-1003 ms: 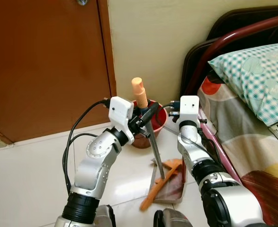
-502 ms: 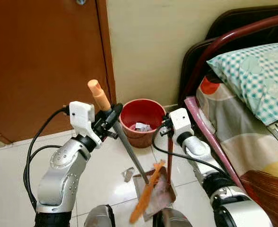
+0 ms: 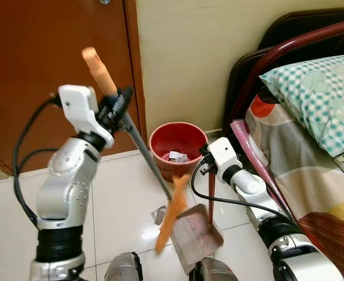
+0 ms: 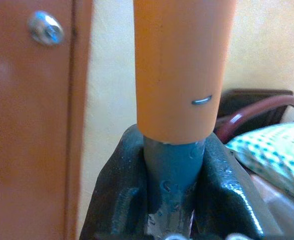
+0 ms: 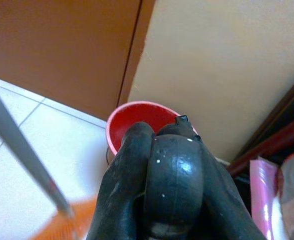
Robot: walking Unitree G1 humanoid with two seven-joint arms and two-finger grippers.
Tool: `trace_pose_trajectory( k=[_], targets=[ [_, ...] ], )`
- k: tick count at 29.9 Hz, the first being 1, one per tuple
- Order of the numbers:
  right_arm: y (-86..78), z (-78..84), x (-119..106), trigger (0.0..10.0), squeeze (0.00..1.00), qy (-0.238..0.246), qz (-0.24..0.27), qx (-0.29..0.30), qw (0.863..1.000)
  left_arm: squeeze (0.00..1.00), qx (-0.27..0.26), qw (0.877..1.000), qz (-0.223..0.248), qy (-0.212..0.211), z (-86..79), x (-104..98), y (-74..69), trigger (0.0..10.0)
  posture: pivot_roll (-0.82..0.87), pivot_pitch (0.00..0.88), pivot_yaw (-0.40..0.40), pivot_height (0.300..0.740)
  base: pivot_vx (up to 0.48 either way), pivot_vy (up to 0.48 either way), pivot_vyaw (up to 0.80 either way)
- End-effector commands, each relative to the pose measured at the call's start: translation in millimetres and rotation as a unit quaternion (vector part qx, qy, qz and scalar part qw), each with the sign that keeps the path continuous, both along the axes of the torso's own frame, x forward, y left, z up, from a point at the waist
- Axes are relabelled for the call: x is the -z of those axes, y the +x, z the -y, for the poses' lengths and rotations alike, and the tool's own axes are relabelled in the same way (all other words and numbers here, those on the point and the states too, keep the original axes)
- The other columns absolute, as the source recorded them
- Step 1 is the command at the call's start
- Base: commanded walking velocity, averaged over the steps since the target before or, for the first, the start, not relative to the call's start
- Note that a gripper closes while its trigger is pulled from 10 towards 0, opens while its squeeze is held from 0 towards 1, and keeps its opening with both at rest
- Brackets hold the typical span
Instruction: Sweep floor
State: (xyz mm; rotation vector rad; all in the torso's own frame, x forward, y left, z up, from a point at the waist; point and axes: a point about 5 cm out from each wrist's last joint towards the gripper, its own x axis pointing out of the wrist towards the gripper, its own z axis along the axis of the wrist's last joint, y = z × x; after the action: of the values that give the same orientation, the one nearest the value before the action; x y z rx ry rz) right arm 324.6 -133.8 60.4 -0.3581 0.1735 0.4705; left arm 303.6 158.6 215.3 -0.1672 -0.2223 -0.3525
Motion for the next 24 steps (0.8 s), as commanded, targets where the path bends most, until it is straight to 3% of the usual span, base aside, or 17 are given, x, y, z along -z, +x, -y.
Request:
trace_pose_trajectory(
  k=[1, 4, 9, 16, 21, 24],
  targets=[
    [-4.7, 13.0, 10.5, 10.0, 0.00, -0.051, -0.026, 0.001, 0.998, 0.00, -0.017, 0.999, 0.035, 0.010, -10.8, -13.7, -0.8, 10.0, 0.04, 0.137, -0.033, 0.740, 0.000, 0.000, 0.00],
    [-4.5, 17.4, 10.5, 10.0, 0.00, -0.053, -0.030, 0.010, 0.998, 0.00, -0.031, 0.998, 0.030, 0.040, -28.0, -10.7, -1.1, 10.0, 0.04, 0.137, -0.033, 0.740, 0.000, 0.000, 0.00],
    [-2.2, 22.4, 9.5, 10.0, 0.00, -0.050, -0.028, 0.037, 0.998, 0.00, -0.034, 0.997, 0.005, 0.072, -39.4, 6.0, -3.5, 10.0, 0.04, 0.137, -0.033, 0.740, 0.000, 0.000, 0.00],
    [4.6, 30.0, 3.3, 10.0, 0.00, -0.025, -0.019, 0.110, 0.993, 0.00, -0.041, 0.992, -0.075, 0.088, -44.6, 62.2, -12.4, 10.0, 0.03, 0.140, -0.033, 0.740, 0.000, 0.000, 0.00],
    [6.6, 38.1, 2.3, 10.0, 0.00, -0.005, -0.019, 0.170, 0.985, 0.00, -0.031, 0.990, -0.114, 0.077, -35.6, 90.8, -17.8, 10.0, 0.03, 0.142, -0.036, 0.740, 0.000, 0.000, 0.00],
    [10.2, 44.0, -3.5, 10.0, 0.00, 0.046, -0.003, 0.246, 0.968, 0.00, 0.013, 0.990, -0.126, 0.064, -8.0, 103.3, -19.9, 10.0, 0.03, 0.141, -0.038, 0.740, 0.000, 0.000, 0.00]
  ],
)
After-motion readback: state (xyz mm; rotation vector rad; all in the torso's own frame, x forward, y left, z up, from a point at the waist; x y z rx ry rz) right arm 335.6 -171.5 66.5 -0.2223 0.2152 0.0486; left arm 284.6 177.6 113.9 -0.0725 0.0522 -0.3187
